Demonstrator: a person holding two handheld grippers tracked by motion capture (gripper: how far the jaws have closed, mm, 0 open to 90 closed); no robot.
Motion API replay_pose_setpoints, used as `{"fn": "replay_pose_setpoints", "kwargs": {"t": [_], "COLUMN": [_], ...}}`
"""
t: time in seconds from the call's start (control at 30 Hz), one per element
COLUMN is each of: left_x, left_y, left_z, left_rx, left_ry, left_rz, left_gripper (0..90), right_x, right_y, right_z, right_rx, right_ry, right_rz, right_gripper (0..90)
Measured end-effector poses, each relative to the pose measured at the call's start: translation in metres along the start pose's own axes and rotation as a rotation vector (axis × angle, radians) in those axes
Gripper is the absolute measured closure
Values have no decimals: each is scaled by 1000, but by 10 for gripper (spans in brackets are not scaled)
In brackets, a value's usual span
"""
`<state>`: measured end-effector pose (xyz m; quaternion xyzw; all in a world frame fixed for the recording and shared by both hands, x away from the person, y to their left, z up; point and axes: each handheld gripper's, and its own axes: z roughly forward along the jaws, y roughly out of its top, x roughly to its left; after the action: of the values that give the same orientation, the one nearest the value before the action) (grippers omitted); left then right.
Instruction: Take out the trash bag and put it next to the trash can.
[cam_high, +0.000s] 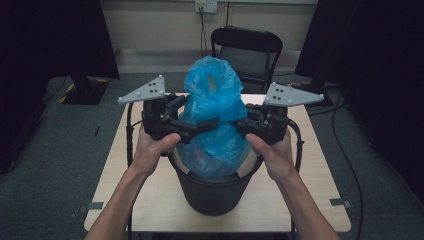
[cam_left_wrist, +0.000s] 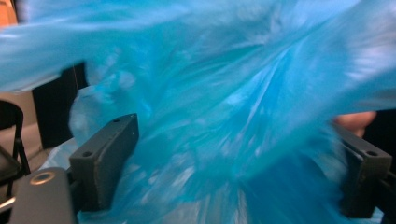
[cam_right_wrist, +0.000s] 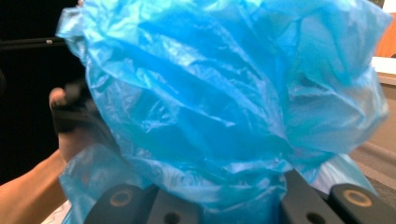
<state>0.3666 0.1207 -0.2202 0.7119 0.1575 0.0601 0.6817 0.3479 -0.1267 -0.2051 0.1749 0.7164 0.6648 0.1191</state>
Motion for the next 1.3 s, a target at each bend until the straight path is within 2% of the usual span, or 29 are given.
{"fn": "replay_pose_setpoints", "kwargs": {"t": [0.03, 0.13, 0.23, 0.33, 0.4, 0.43, 0.47, 0.5, 0.53, 0.57, 0.63, 0.67, 0.73, 0.77, 0.83, 0.9, 0.93, 0.97, 1.0, 1.1, 1.13, 1.3], "left_x": [-2, -9, -11, -11, -13, -14, -15, -15, -15, -17, -19, -21, -23, -23, -22, -21, -19, -16, -16, -12, -9, -3], "left_y": [-1, -2, 0, 2, 2, 2, 2, 2, 3, 4, 5, 5, 4, 4, 4, 4, 5, 6, 6, 7, 7, 8], "left_z": [4, 18, 25, 30, 35, 37, 37, 37, 37, 38, 37, 37, 37, 36, 36, 34, 32, 29, 29, 24, 21, 16], "left_rx": [19, 73, 70, 66, 73, 78, 50, 50, 47, 49, 47, 51, 56, 63, 64, 60, 54, 39, 39, 32, 29, 31], "left_ry": [2, 31, 38, 43, 58, 75, 88, 88, 76, 76, 72, 75, 67, 63, 36, 41, 35, 38, 38, 45, 53, 66], "left_rz": [12, 50, 68, 60, 87, 100, 116, 116, 119, 120, 136, 141, 141, 144, 126, 120, 117, 99, 99, 90, 85, 82], "left_gripper": [87, 58, 57, 57, 73, 145, 226, 285, 285, 478, 659, 659, 768, 823, 832, 839, 841, 840, 840, 840, 839, 838], "right_x": [2, 3, 6, 8, 8, 11, 13, 13, 13, 13, 13, 13, 13, 14, 14, 14, 14, 14, 14, 12, 9, 2], "right_y": [3, 10, 18, 22, 26, 30, 31, 31, 32, 33, 33, 32, 31, 30, 28, 27, 26, 26, 26, 22, 20, 14], "right_z": [3, 4, 5, 6, 7, 7, 7, 7, 6, 5, 4, 3, 1, -1, -4, -7, -12, -14, -14, -21, -26, -37], "right_rx": [5, 3, 8, 12, 10, 16, 20, 20, 14, 12, 6, 0, -8, -13, -28, -40, -54, -61, -61, -58, -59, -67], "right_ry": [-1, 3, 0, -4, 6, -7, -11, -11, -7, -12, -9, -3, 2, 5, -8, -14, -32, -38, -38, -63, -84, -80], "right_rz": [-3, -3, -9, 0, 8, -3, -5, -5, -4, -6, -1, 3, 1, -5, -8, -10, -3, -2, -2, 6, 4, 15], "right_gripper": [864, 864, 863, 862, 861, 860, 861, 861, 861, 861, 860, 858, 841, 813, 683, 542, 424, 383, 383, 291, 285, 261]}}
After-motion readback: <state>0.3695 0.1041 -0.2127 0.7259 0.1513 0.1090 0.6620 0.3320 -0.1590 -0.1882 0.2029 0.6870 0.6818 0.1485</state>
